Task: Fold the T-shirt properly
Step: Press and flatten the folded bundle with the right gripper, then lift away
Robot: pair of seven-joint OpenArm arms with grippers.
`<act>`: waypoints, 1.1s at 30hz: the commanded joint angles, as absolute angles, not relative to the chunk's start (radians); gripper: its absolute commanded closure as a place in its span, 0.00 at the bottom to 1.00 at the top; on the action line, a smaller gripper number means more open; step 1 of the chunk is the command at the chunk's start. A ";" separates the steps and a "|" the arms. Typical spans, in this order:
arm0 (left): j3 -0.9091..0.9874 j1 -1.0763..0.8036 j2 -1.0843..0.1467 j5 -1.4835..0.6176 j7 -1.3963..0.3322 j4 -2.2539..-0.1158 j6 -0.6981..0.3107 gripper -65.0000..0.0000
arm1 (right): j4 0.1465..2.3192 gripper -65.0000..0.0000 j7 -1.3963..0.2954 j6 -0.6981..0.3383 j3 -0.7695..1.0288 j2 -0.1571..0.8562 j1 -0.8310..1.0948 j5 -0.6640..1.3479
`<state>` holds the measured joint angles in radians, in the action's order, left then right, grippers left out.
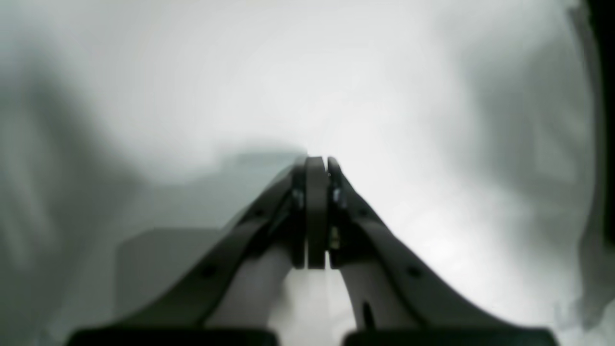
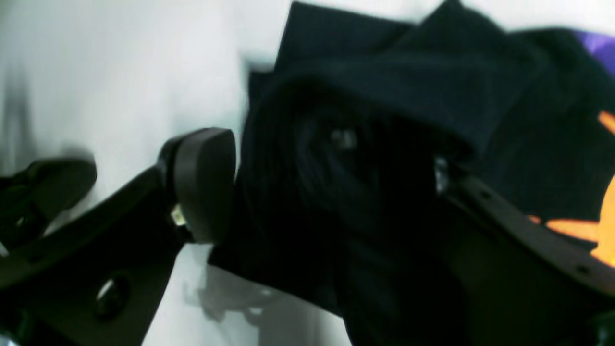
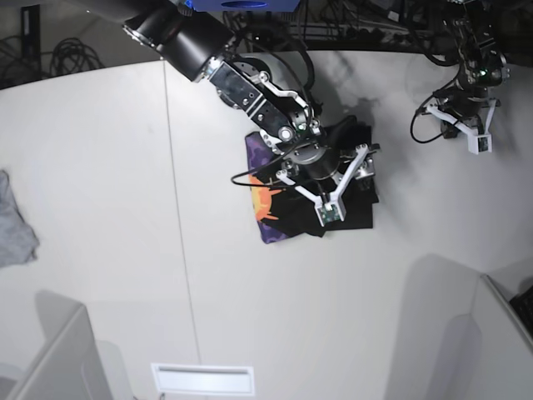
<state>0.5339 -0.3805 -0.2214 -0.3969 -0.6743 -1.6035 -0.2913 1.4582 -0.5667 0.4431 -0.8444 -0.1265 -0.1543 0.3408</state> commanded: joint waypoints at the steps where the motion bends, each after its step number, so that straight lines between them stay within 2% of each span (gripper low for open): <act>1: 0.550 -0.392 -0.231 -0.404 -0.667 -1.632 -0.294 1.00 | 1.477 0.32 -0.545 0.441 -0.845 -0.142 -0.171 0.343; 10: 0.604 -0.415 -0.229 -0.406 -0.667 -1.643 -0.294 1.00 | 1.475 0.34 -0.545 0.437 -0.903 -0.148 -0.194 0.354; 15: 0.639 -0.417 -0.206 -0.406 -0.667 -1.643 -0.297 1.00 | 1.443 0.34 -0.545 0.437 -0.954 -0.147 -0.262 0.495; 20: 0.691 -0.417 -0.189 -0.406 -0.667 -1.641 -0.403 1.00 | 1.443 0.34 -0.545 0.437 -1.013 -0.147 -0.308 0.585; 24: 0.728 -0.417 -0.186 -0.406 -0.667 -1.633 -0.417 1.00 | 1.527 0.34 -0.552 0.438 -1.056 -0.139 -0.321 0.584; 27: 0.746 -0.417 -0.186 -0.406 -0.667 -1.636 -0.418 1.00 | 1.639 0.36 -0.567 0.443 -1.056 -0.076 -0.321 0.584; 30: 0.748 -0.417 -0.188 -0.406 -0.667 -1.635 -0.418 1.00 | 1.755 0.51 -0.575 0.443 -1.043 -0.005 -0.317 0.584; 33: 0.748 -0.417 -0.188 -0.406 -0.667 -1.635 -0.418 1.00 | 1.839 0.76 -0.575 0.444 -0.969 0.061 -0.282 0.584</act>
<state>0.7406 -0.4133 -0.1719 -0.3973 -0.6842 -1.6192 -0.4168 1.8214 -0.6010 0.4488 -0.9741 0.0742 -0.2634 0.5865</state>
